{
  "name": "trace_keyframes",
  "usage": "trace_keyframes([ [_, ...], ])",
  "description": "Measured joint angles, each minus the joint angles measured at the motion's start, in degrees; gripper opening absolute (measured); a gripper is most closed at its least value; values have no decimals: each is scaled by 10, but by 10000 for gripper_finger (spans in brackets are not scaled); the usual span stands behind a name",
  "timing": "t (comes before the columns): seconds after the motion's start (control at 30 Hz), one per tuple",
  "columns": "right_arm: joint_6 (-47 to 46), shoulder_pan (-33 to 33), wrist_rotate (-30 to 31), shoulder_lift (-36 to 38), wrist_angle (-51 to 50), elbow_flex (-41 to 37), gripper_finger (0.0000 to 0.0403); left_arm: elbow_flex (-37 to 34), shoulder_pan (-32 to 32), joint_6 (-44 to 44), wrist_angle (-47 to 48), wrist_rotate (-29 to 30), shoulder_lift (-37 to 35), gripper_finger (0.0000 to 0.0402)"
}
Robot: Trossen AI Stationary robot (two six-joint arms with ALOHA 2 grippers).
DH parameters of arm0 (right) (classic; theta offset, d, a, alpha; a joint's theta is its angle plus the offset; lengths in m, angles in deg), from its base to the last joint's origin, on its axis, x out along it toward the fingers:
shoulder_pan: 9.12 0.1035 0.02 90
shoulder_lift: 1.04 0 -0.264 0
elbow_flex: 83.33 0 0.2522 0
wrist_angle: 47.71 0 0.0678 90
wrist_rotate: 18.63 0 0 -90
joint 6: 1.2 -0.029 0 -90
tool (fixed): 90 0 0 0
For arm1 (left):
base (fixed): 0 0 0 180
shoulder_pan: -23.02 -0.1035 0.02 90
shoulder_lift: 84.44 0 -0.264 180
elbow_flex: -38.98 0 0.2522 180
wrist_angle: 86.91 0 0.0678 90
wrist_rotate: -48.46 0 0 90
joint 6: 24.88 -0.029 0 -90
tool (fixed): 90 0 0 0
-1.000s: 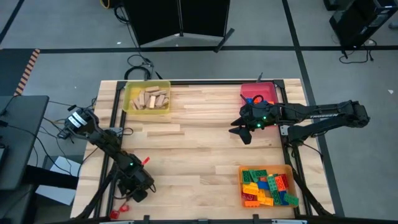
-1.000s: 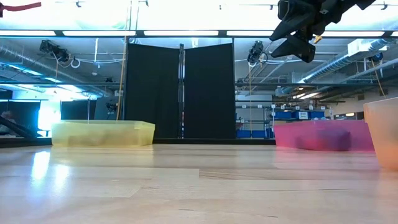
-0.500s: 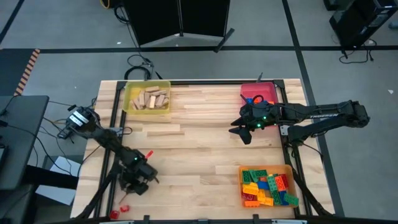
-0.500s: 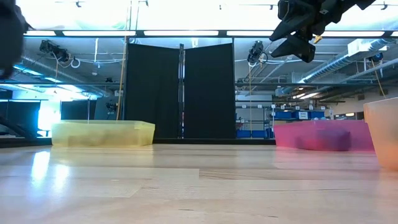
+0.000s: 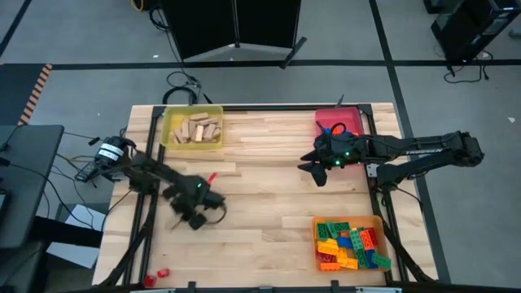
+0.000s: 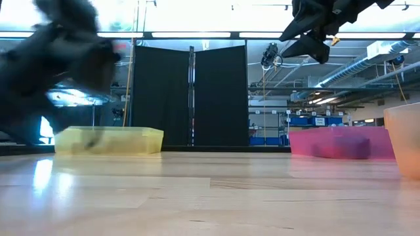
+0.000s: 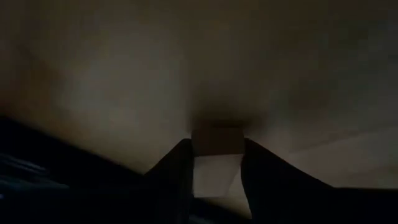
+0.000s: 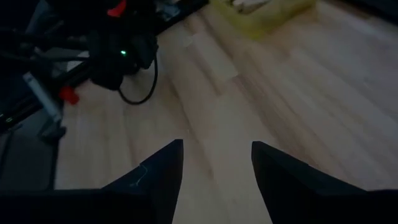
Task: Sort blocks by size
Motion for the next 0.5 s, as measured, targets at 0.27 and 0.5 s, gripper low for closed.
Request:
trace_keyframes([
  [0.27, 0, 0, 46, 0, 19, 0, 206, 216, -146, -219, 127, 227, 0, 110],
  [0.5, 0, -5, 84, 0, 38, 0, 200, 422, -289, -442, 151, 366, -2, 118],
])
